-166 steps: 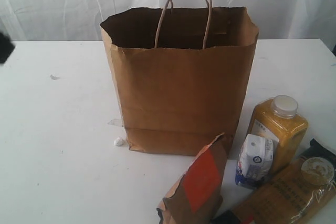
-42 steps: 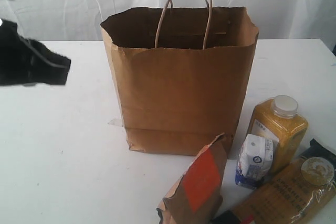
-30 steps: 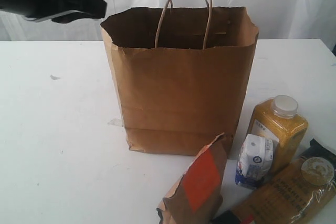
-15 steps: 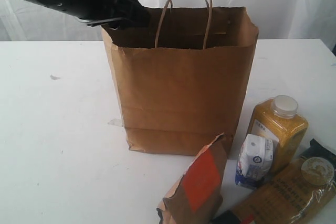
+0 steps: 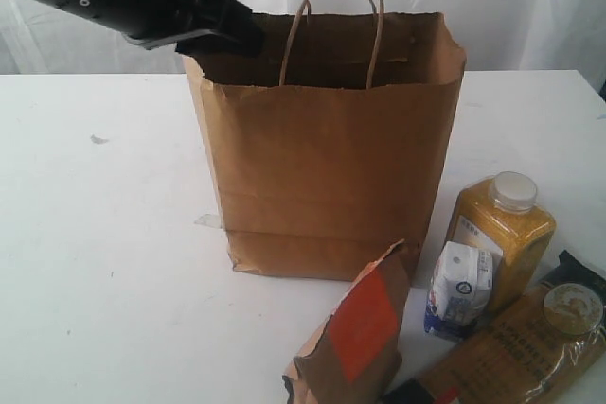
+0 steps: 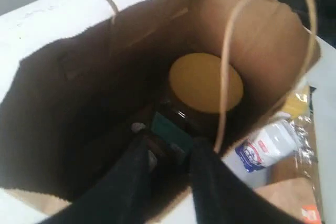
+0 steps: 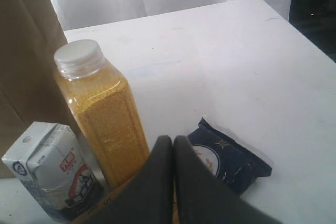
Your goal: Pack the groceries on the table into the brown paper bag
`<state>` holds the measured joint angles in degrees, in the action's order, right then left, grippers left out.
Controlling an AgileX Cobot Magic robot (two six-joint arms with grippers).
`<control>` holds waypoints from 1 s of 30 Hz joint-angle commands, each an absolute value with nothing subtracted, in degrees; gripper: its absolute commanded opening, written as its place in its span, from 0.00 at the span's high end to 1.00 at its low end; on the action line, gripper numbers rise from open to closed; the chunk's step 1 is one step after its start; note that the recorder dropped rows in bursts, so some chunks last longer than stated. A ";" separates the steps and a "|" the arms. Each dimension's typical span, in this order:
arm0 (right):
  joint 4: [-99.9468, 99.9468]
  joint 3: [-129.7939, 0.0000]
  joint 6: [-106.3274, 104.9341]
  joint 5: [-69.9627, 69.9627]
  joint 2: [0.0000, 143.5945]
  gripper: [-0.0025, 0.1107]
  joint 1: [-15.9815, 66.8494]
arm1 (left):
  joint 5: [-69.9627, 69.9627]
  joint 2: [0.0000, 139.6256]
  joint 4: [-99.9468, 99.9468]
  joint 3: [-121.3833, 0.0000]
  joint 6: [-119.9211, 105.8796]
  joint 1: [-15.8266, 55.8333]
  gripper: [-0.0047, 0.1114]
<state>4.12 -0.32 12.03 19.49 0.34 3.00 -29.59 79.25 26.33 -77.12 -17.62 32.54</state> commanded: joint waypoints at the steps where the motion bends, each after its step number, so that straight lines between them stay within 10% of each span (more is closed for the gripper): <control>1: 4.30 0.00 12.28 19.21 0.00 0.98 2.73 | -33.09 75.31 28.71 -76.93 -17.81 32.72 0.91; 30: 4.30 0.00 12.28 19.21 0.00 0.98 2.73 | -20.86 31.93 35.85 -34.19 -17.81 32.72 0.96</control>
